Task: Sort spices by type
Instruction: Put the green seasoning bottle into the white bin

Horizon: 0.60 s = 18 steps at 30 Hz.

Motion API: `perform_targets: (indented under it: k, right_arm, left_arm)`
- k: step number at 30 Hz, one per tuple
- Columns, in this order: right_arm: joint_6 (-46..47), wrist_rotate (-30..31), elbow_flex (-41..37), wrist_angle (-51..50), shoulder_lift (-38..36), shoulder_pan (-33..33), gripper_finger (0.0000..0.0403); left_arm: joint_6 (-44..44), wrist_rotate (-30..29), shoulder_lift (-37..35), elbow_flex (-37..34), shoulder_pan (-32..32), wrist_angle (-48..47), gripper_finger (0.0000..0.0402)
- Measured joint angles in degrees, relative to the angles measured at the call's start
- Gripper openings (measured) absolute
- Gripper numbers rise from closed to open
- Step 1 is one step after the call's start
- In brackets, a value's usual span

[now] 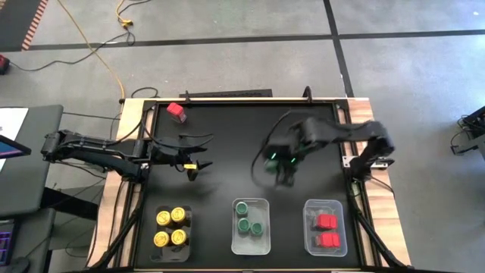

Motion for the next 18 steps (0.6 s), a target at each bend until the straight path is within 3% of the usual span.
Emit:
perform_targets:
  k: [8,18]
  right_arm:
    - [3.06,-5.53,14.11,-0.14,15.11,7.05,0.0217]
    - [7.19,-10.37,15.71,-0.27,18.71,10.45,0.0217]
  left_arm:
    - [-0.2,0.42,0.0,0.0,-0.06,-4.44,0.0297]
    - [-0.31,1.22,0.0,0.0,-0.06,-8.57,0.0297]
